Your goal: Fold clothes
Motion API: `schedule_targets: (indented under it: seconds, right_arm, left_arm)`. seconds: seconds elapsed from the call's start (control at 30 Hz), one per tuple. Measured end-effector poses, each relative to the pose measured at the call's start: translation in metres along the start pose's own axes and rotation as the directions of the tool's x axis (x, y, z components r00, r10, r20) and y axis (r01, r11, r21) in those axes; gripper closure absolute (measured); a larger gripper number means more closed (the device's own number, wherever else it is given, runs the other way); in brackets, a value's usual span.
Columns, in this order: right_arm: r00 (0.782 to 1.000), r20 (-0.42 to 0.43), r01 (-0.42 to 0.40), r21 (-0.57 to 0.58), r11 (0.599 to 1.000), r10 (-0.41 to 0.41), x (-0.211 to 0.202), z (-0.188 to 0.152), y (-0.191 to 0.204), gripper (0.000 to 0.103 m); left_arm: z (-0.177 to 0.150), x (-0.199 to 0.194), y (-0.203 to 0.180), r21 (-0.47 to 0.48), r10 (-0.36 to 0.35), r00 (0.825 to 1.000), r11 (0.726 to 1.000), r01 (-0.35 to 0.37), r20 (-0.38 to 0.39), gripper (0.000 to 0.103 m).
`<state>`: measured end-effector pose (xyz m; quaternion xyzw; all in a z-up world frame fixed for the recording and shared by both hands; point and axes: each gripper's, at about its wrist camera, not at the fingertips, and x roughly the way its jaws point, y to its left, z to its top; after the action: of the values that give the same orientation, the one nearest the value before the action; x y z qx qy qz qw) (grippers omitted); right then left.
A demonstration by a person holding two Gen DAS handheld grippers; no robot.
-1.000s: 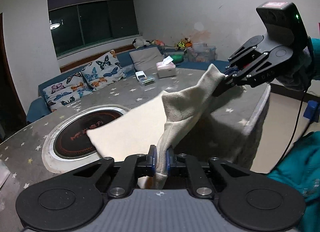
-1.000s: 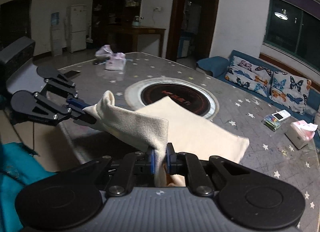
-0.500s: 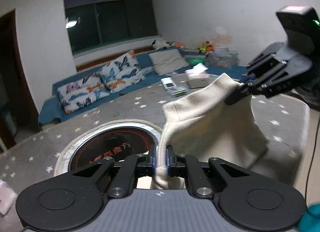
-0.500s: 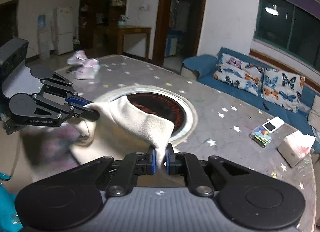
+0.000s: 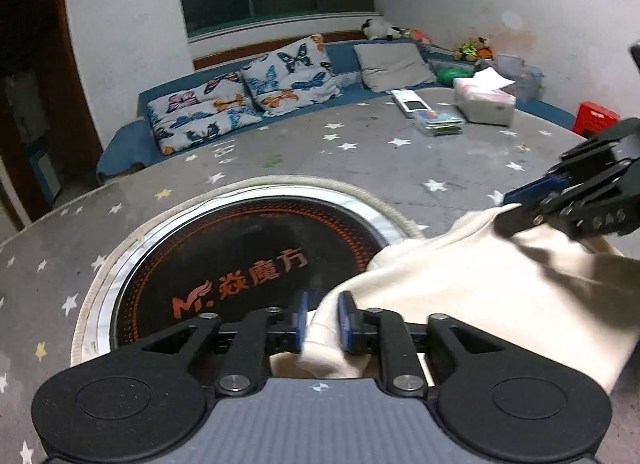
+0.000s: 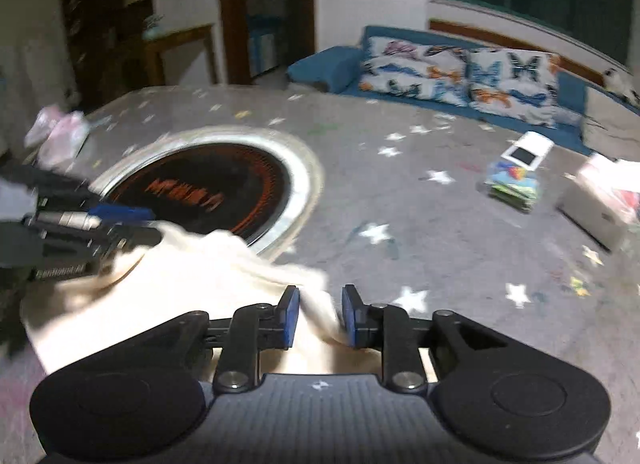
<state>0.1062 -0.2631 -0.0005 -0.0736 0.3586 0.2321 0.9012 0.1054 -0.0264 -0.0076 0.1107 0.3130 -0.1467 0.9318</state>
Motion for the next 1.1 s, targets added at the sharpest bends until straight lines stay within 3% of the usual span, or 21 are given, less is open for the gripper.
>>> schedule_targets:
  seconds: [0.2, 0.3, 0.5, 0.67, 0.87, 1.1]
  right_arm:
    - [0.996, 0.075, 0.037, 0.067, 0.997, -0.042, -0.035, -0.004, -0.012, 0.077]
    - [0.997, 0.074, 0.002, 0.054, 0.999, -0.006, -0.049, -0.014, -0.004, 0.078]
    - [0.999, 0.033, -0.008, 0.083, 0.997, 0.006, -0.043, -0.032, -0.004, 0.08]
    - [1.0, 0.018, 0.019, 0.14, 0.99, -0.022, -0.031, -0.037, -0.018, 0.08]
    - [0.998, 0.029, 0.048, 0.146, 0.988, -0.052, -0.034, -0.034, -0.027, 0.08]
    - [0.997, 0.02, 0.07, 0.113, 0.991, -0.072, -0.03, -0.038, -0.022, 0.099]
  left_arm:
    - [0.008, -0.008, 0.006, -0.059, 0.089, 0.996, 0.994, -0.087, 0.023, 0.074]
    - [0.011, -0.021, 0.004, -0.093, 0.053, 0.998, 0.995, -0.048, 0.044, 0.076]
    - [0.01, -0.035, -0.026, -0.091, -0.102, 0.993, 0.99, 0.107, 0.057, 0.078]
    - [0.006, -0.016, -0.042, -0.076, -0.107, 0.994, 0.991, 0.108, 0.007, 0.078]
    - [-0.001, -0.008, -0.032, -0.116, -0.088, 0.996, 0.989, 0.087, -0.005, 0.076]
    - [-0.006, -0.01, -0.028, -0.11, -0.061, 0.998, 0.992, 0.061, 0.005, 0.076]
